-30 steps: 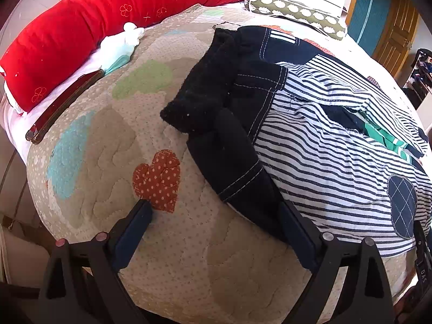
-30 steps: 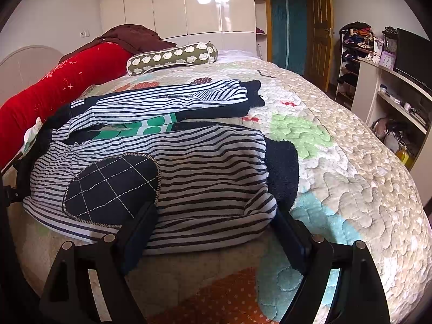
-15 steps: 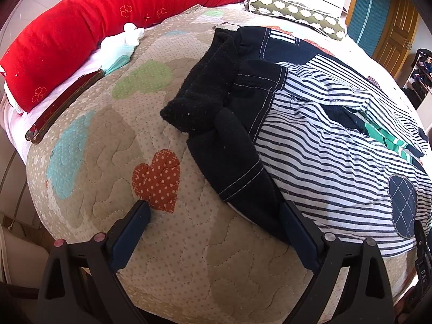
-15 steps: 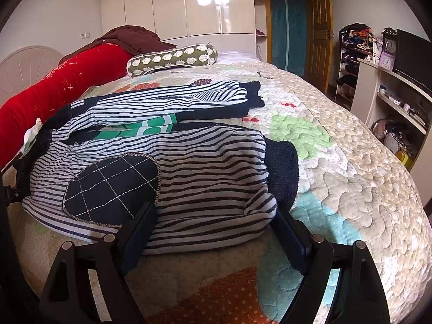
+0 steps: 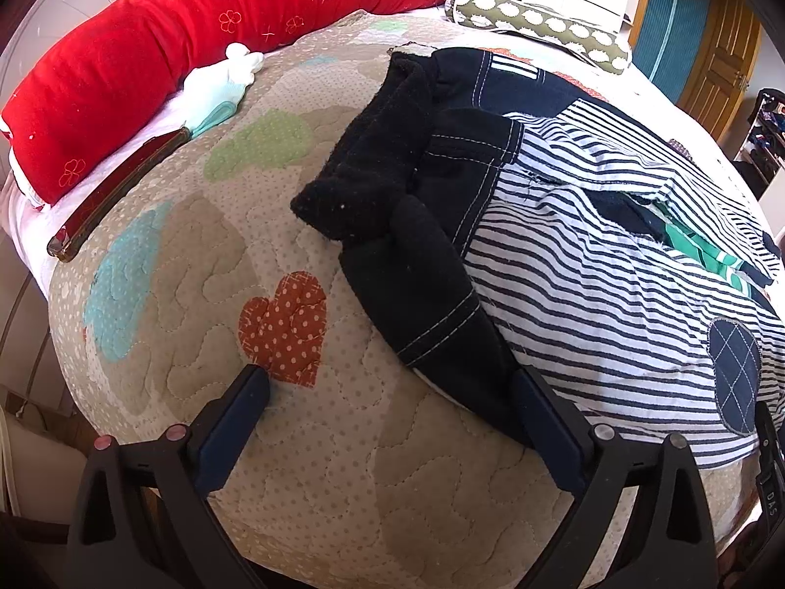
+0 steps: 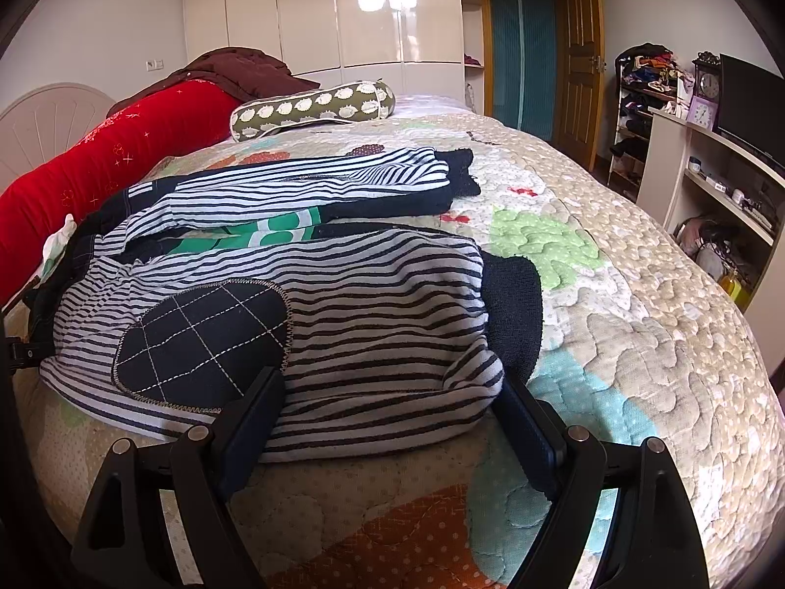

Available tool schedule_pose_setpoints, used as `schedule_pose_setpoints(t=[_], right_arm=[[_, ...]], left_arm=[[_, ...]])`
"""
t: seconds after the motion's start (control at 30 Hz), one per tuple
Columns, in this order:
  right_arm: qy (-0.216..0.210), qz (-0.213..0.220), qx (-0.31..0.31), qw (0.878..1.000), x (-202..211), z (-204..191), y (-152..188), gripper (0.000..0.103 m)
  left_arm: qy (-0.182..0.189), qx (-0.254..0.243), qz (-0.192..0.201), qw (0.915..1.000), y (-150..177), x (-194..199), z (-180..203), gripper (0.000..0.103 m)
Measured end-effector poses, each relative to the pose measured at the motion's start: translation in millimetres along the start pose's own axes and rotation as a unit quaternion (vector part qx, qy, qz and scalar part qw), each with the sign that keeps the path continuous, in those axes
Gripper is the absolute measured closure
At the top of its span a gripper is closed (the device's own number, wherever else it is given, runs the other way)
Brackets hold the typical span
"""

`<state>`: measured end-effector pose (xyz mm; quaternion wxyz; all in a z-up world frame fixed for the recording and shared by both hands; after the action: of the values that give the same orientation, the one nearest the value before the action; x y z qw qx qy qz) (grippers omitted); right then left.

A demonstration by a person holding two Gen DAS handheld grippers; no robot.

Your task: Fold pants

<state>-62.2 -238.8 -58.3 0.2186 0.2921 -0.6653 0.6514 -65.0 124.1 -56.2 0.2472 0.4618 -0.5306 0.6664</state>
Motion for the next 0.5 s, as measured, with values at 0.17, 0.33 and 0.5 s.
schedule_pose_setpoints(t=[0.17,0.33,0.5], right_arm=[[0.001,0.001,0.000,1.000,-0.1,0.3,-0.1,0.014],[0.001,0.001,0.000,1.000,-0.2,0.8,-0.2,0.014],[0.003,0.002,0.000,1.000,-1.1,1.4,-1.5,0.014]], left_arm=[[-0.001,0.002,0.001,1.0000,-0.1,-0.9,-0.3,0.002],[-0.003,0.004,0.003,1.0000,0.3,-2.7,0.2,0.000],[-0.005,0.005,0.007,0.9999,0.9,-3.8,0.8,0.000]])
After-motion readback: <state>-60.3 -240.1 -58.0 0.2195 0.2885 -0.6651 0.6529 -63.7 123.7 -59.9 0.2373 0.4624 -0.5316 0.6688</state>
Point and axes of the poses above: each gripper's, at about its wrist camera, not at the fingertips, and x roughly against the way its jaws point, z to its right, y to its underside, the point moved 8 cm from there along -x, roughly the way its jaws point, and after that the axes turned 1 degree about -z, right-handed, at the moved point
